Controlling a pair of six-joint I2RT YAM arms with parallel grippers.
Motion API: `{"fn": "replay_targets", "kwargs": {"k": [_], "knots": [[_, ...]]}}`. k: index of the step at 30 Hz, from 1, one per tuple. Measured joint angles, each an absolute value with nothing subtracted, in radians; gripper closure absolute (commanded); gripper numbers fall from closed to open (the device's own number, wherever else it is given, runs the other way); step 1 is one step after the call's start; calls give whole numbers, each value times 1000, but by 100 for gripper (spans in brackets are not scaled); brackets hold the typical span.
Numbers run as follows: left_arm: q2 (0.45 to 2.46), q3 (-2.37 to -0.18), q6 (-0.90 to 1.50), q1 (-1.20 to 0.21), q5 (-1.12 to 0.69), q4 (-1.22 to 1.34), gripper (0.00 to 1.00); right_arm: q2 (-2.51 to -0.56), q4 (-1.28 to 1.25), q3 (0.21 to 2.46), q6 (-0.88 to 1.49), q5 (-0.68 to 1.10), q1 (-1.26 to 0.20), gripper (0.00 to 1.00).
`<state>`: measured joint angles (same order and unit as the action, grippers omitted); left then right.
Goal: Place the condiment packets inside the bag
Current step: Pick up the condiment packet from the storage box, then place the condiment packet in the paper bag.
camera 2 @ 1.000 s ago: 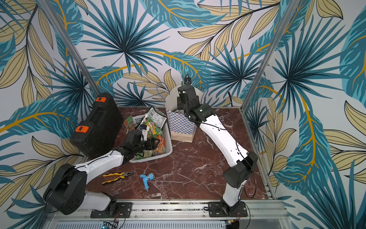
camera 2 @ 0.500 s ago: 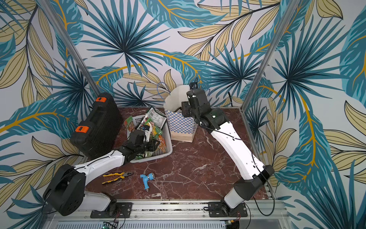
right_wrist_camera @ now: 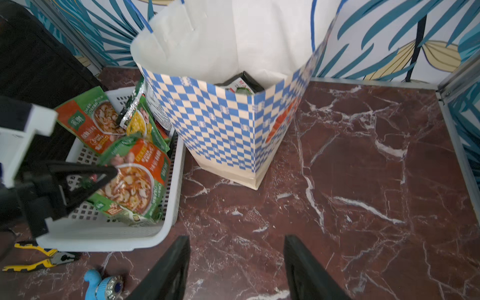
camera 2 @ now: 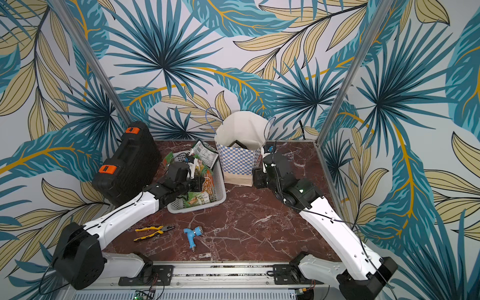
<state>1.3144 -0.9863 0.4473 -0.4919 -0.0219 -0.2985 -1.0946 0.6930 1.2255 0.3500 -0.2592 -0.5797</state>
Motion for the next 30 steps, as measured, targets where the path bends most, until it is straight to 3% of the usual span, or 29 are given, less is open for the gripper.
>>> {"fn": "replay_targets", "kwargs": {"k": [5, 10, 15, 24, 30], "knots": [[1247, -1089, 471, -492, -2, -383, 100, -998, 648, 1081, 384, -262, -580, 37], [1234, -1218, 500, -498, -29, -437, 100, -922, 616, 954, 412, -273, -580, 22], [1245, -1371, 525, -518, -61, -464, 100, -906, 591, 870, 437, -266, -580, 18], [1398, -1684, 521, -559, -90, -448, 100, -913, 549, 805, 468, -209, -580, 7], [1612, -1914, 482, -572, -90, -465, 100, -913, 537, 794, 481, -182, -580, 4]]}}
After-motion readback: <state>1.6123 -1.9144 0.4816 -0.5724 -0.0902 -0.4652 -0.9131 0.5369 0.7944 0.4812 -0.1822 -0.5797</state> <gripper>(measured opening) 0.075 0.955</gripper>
